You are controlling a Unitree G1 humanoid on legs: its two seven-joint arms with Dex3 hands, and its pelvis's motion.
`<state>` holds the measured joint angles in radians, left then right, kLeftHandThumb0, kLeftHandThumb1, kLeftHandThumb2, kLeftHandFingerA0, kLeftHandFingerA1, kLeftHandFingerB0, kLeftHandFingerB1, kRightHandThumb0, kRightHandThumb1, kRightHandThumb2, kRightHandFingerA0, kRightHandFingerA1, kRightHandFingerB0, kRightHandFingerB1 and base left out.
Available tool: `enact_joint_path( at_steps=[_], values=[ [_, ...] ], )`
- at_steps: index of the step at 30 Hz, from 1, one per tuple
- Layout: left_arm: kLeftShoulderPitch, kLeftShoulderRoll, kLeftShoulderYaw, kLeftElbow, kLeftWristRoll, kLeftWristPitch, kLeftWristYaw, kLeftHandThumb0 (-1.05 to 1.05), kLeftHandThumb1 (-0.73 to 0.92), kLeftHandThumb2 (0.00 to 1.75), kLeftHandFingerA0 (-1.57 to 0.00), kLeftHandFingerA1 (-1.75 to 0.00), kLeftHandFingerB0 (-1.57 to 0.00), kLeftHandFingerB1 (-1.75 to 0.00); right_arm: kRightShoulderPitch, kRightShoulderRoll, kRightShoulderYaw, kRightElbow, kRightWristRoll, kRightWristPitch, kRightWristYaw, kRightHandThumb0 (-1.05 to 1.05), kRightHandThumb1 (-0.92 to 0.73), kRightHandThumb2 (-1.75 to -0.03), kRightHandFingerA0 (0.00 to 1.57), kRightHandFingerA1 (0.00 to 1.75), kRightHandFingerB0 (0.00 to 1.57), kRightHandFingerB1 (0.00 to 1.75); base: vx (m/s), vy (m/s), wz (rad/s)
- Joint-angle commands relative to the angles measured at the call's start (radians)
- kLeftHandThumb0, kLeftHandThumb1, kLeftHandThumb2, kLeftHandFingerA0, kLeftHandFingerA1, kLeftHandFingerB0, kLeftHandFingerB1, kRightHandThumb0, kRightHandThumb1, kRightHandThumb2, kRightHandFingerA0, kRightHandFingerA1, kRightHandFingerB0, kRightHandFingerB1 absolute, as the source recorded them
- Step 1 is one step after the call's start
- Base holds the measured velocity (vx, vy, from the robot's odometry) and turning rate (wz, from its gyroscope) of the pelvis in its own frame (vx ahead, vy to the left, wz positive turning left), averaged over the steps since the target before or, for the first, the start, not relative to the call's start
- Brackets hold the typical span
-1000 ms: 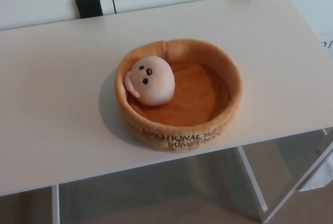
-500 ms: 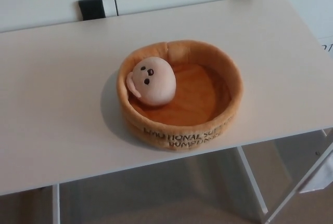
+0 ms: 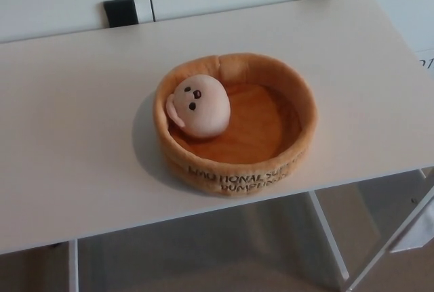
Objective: The robot walks towards a table in front, picks a dumpling toy with left hand and puts it in an orange round plate
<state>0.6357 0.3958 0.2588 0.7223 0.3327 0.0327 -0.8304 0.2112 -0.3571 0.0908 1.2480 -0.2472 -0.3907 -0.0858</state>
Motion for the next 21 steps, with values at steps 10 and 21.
enact_joint_path(
  at_steps=[10, 21],
  values=[
    [-0.287, -0.149, -0.041, 0.25, 0.055, -0.115, 0.806, -0.39, 0.65, 0.6, -0.65, -0.71, -0.27, -0.33, -0.062, -0.015, -0.017, 0.02, 0.019, 0.07, 0.022, -0.45, -0.59, -0.58, 0.71, 0.48, 0.27, 0.3, 0.0, 0.0, 0.0],
    [-0.358, -0.104, -0.072, 0.262, 0.028, -0.099, 0.727, -0.35, 0.63, 0.59, -0.67, -0.84, -0.18, -0.3, -0.143, -0.023, -0.042, 0.011, 0.043, 0.08, 0.051, -0.4, -0.58, -0.58, 0.72, 0.56, 0.27, 0.3, 0.0, 0.0, 0.0]
  ],
)
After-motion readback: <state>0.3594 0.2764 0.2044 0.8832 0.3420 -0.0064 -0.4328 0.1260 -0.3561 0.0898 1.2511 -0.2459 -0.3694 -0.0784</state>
